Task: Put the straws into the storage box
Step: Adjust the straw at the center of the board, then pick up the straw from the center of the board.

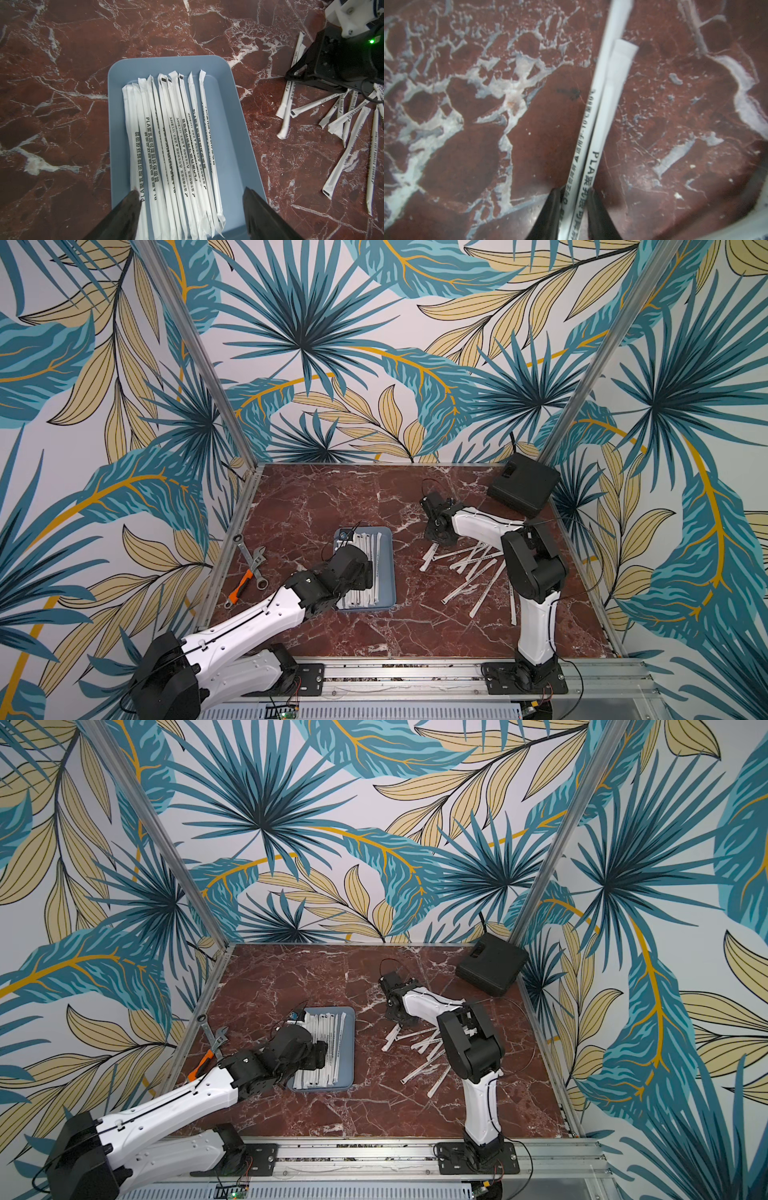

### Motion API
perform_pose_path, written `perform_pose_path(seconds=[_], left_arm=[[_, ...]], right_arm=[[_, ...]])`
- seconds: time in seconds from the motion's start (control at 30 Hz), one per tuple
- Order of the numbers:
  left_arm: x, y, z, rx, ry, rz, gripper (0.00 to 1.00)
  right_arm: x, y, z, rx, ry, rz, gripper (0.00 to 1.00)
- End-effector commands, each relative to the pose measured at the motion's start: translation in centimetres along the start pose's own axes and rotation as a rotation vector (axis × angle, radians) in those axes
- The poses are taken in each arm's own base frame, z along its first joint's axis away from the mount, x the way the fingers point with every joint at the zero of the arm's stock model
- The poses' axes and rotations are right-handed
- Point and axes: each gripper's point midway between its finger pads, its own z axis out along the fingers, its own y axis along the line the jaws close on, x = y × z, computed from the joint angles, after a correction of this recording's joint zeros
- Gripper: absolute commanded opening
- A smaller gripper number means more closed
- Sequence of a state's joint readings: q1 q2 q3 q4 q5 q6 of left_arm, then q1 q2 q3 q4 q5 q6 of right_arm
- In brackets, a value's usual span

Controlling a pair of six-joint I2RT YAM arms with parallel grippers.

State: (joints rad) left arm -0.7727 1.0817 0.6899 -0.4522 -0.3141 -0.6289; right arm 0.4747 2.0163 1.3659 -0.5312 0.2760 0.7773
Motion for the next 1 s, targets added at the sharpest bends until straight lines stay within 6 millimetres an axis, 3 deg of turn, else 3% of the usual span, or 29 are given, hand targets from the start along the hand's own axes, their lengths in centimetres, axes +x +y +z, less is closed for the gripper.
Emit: perform_pose_path(seconds=[0.0, 0.17, 0.27, 0.33, 0.5, 0.97], left_arm=[[0.3, 0.7, 0.1, -0.013, -0.003, -0.002, 0.82], [0.3, 0.8, 0.2, -0.015, -0.005, -0.006, 0.82], [0.2, 0.7, 0.5, -0.009, -0.006, -0.010, 0.82], [0.2, 0.4, 0.7, -0.002, -0.004, -0.008, 0.82], [-0.1, -0.3, 0.9, 0.005, 0.018, 0.011, 0.82], [0.2, 0.0, 0.8, 0.004, 0.027, -0.001, 0.82]], right_arm=[[4.6, -0.8, -0.1, 0.029, 0.093, -0.114, 0.18], [9.3, 0.1, -3.0, 0.020, 0.105, -0.354, 0.13], [11.0, 0.0, -5.3, 0.012, 0.092, -0.463, 0.13], [11.3, -0.3, -6.4, -0.008, 0.091, -0.485, 0.14], [10.0, -0.5, -8.6, -0.021, 0.048, -0.489, 0.29], [11.6, 1.3, -7.6, -0.075, 0.128, -0.519, 0.18]])
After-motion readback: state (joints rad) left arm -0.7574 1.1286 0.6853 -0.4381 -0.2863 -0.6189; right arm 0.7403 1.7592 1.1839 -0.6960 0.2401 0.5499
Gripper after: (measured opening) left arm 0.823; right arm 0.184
